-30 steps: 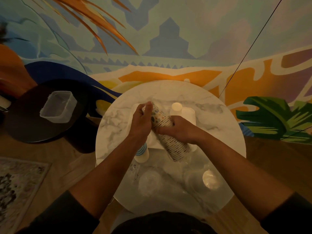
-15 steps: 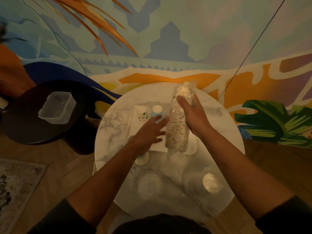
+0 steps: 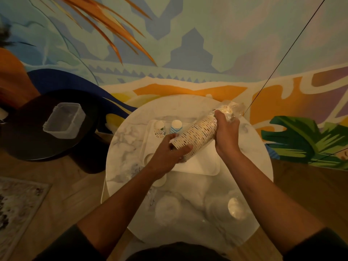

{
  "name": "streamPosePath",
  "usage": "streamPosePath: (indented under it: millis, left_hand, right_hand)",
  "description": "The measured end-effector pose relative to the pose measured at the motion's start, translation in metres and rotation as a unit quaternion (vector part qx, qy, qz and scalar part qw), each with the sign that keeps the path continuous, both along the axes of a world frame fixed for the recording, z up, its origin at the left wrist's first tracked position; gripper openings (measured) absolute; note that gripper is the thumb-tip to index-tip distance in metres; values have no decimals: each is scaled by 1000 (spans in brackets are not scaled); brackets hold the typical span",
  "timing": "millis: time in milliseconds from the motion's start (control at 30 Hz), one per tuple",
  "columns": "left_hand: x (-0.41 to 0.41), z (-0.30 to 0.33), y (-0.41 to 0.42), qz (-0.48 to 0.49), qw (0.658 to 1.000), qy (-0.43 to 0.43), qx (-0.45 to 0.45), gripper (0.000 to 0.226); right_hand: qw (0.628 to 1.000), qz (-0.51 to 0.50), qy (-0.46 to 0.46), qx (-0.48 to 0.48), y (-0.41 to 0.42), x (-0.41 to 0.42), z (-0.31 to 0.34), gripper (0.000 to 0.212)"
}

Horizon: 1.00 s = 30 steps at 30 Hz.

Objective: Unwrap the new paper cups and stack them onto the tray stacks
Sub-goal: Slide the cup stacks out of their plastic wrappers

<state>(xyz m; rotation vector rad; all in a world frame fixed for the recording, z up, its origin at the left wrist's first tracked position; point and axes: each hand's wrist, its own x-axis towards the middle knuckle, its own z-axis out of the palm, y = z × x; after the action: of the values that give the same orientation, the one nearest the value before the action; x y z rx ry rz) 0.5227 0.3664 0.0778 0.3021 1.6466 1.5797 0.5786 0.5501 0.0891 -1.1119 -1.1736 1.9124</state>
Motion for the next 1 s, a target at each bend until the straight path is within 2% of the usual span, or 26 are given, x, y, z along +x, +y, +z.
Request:
streamPosePath:
  millis: [167, 233, 333, 433, 500, 567, 633, 700, 833, 1000]
  left_hand:
    - [-4, 5, 9, 164, 985, -12, 50, 87]
    - [-10, 10, 13, 200, 977, -27, 76, 83]
    - [-24, 17, 18, 245, 964, -52, 92, 69]
    - [-37, 21, 20, 286, 947, -93, 117, 85]
    - [-41, 23, 24, 294, 944, -101, 113, 76]
    - [-41, 28, 31, 298, 944, -102, 98, 60]
    - [-37, 33, 39, 286, 950, -106, 70, 66]
    - [-32, 35, 46, 265, 958, -108, 32, 83]
    - [-25, 37, 49, 259, 957, -130, 31, 69]
    - [-22, 32, 53, 241, 961, -129, 32, 61]
  right_hand:
    - [998, -20, 54, -27, -2, 15, 0, 61]
    - [999, -2, 43, -25, -5, 25, 1, 53]
    - [999, 40, -6, 22, -11, 40, 5, 40]
    - [972, 132, -125, 149, -15, 53, 9, 32]
    - [942, 196, -163, 218, -19, 60, 11, 43]
    - [908, 265, -186, 265, -25, 63, 12, 65]
    - [866, 341, -193, 309, -35, 60, 11, 86]
    - [848, 378, -170, 331, -45, 56, 8, 88]
    - [865, 346, -132, 338, -56, 52, 11, 64]
    - [890, 322, -107, 304, -61, 52, 10, 59]
